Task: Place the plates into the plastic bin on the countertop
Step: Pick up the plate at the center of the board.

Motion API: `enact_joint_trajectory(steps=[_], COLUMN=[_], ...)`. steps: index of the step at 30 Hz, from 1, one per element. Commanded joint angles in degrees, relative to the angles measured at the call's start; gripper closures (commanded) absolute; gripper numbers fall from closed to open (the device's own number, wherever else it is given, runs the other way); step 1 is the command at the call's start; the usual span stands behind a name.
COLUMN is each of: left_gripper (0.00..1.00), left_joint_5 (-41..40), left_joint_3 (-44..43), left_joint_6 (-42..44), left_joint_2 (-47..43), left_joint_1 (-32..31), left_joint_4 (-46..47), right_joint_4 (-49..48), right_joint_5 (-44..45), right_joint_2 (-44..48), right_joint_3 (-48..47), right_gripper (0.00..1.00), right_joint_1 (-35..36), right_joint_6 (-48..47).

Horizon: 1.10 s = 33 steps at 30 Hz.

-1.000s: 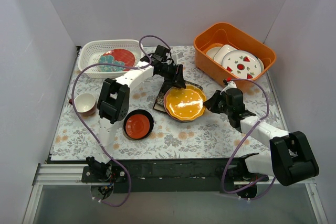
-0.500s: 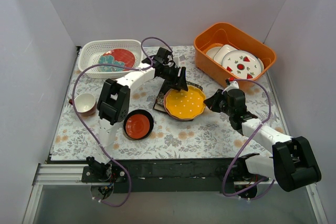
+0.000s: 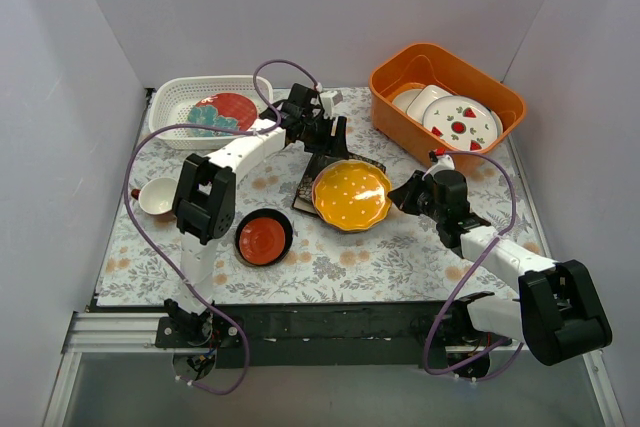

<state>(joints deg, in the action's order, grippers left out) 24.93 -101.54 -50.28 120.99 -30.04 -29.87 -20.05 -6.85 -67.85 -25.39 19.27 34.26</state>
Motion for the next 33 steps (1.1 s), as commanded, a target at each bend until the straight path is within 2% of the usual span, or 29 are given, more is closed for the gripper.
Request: enact_joint_trajectory(steps=[1, 9, 19, 24, 27, 28, 32, 33], left_gripper=[0.40, 0.46, 0.47, 0.55, 0.64, 0.75, 1.00, 1.00], left_joint_5=[-1.82, 1.35, 2.84, 4.42, 6.18, 7.14, 8.91, 8.82], left_joint_3=[-1.21, -1.47, -1.91, -2.17, -2.87, -3.14, -3.93, -4.02], left_joint_6=[1.94, 2.56, 4.67, 5.28, 5.28, 5.19, 4.76, 4.75], left_joint_2=[-0.49, 1.35, 3.73, 5.31, 6.62, 6.98, 8.12, 8.04], left_joint_1=[0.16, -0.10, -1.77, -2.30, -2.48, -2.48, -2.48, -2.48], left_joint_4=[-1.24, -1.51, -3.00, -3.44, -4.14, -4.41, -4.94, -5.02], right_joint_4=[-5.08, -4.03, -4.38, -4.91, -5.08, -5.17, -5.26, -5.26], right_joint_5=[-0.97, 0.70, 0.17, 0.44, 0.35, 0.35, 0.35, 0.26], right_joint_2=[2.38, 3.96, 3.43, 4.13, 4.22, 4.22, 4.22, 4.22], right_joint_3=[-0.72, -0.72, -0.81, -0.19, -0.01, 0.07, 0.16, 0.16], right_gripper=[0.99, 0.99, 0.99, 0.99, 0.99, 0.99, 0.99, 0.99], right_joint_1=[0.33, 0.33, 0.25, 0.16, 0.07, -0.02, -0.19, -0.19], right_joint_6=[0.02, -0.33, -0.16, 0.19, 0.37, 0.37, 0.46, 0.46])
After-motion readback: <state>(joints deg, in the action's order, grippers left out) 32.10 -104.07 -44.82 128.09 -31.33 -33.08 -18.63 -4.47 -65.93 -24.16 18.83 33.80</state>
